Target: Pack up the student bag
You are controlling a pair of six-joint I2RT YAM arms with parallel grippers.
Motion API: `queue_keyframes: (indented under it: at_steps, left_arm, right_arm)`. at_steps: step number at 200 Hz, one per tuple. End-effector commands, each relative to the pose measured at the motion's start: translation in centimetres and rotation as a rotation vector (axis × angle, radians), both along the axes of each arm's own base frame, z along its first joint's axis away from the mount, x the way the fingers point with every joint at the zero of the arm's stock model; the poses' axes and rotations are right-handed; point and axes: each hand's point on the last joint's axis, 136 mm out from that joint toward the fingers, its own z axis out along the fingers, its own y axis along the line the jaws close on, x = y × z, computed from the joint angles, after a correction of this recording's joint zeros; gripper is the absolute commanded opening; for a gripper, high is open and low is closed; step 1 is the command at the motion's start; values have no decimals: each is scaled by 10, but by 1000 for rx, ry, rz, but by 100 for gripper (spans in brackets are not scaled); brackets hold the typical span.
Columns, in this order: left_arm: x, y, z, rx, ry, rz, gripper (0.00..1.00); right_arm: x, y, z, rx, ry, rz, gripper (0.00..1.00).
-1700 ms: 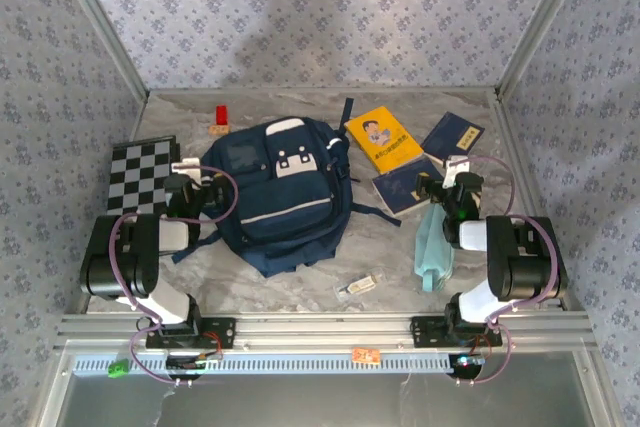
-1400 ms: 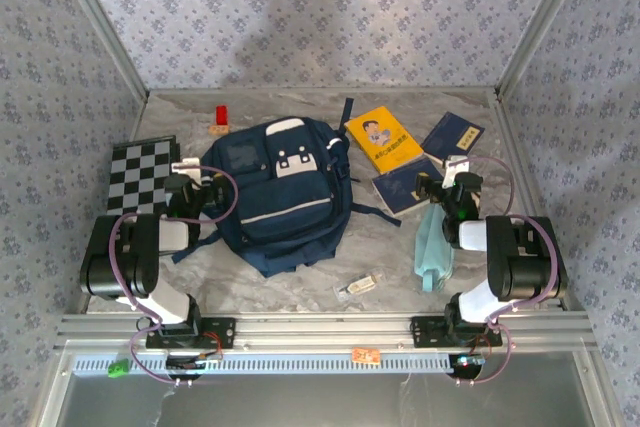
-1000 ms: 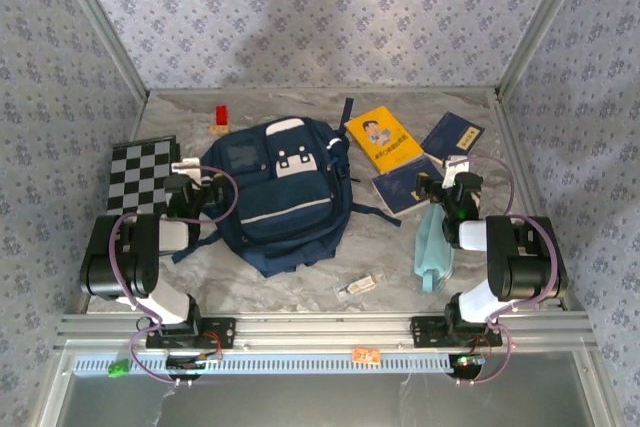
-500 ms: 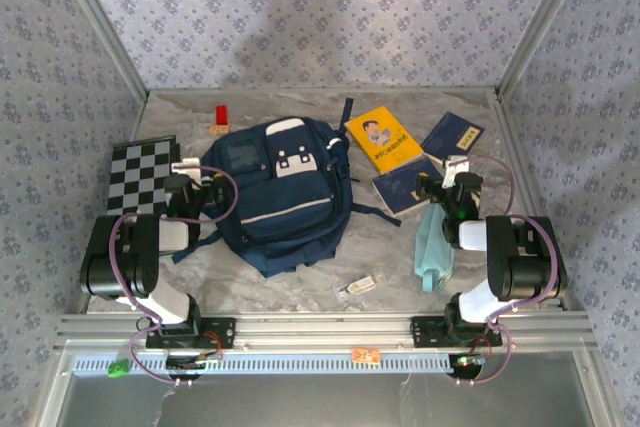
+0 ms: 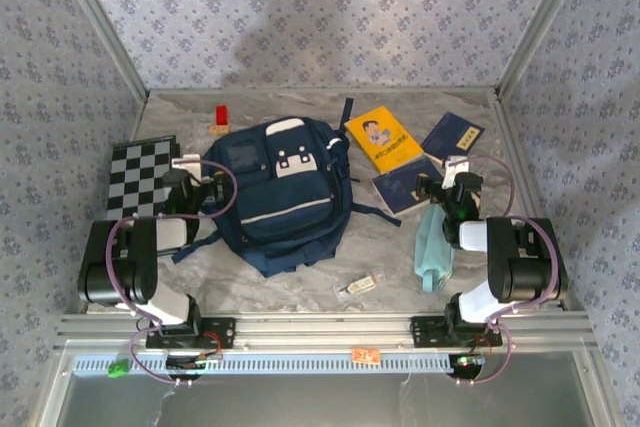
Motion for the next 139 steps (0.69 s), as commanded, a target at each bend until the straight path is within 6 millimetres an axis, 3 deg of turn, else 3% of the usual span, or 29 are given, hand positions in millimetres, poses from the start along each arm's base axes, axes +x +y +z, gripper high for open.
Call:
queue_keyframes:
  at_steps: [1, 27, 60, 77, 97, 125, 139]
  left_arm:
    - [0, -13, 25, -11, -15, -82, 100]
    - [-11, -8, 48, -27, -67, -46, 100]
    - [-24, 3, 87, -101, -157, 58, 100]
    - [-29, 6, 104, -169, -189, 99, 100]
    - [-33, 12, 117, -321, -180, 192, 100]
    - [-40, 16, 119, -454, -107, 285, 100]
    - [-43, 9, 120, -552, -68, 277, 100]
  right_arm:
    - [-1, -3, 22, -2, -34, -2, 100]
    - [-9, -14, 41, 47, -35, -56, 100]
    - [-21, -23, 83, 128, -105, -97, 100]
    - [-29, -37, 100, 262, -109, -236, 100]
    - [-42, -44, 95, 425, -65, -342, 100]
    - [-51, -43, 94, 556, 2, -364, 100]
    - [-52, -29, 96, 593, 66, -312, 100]
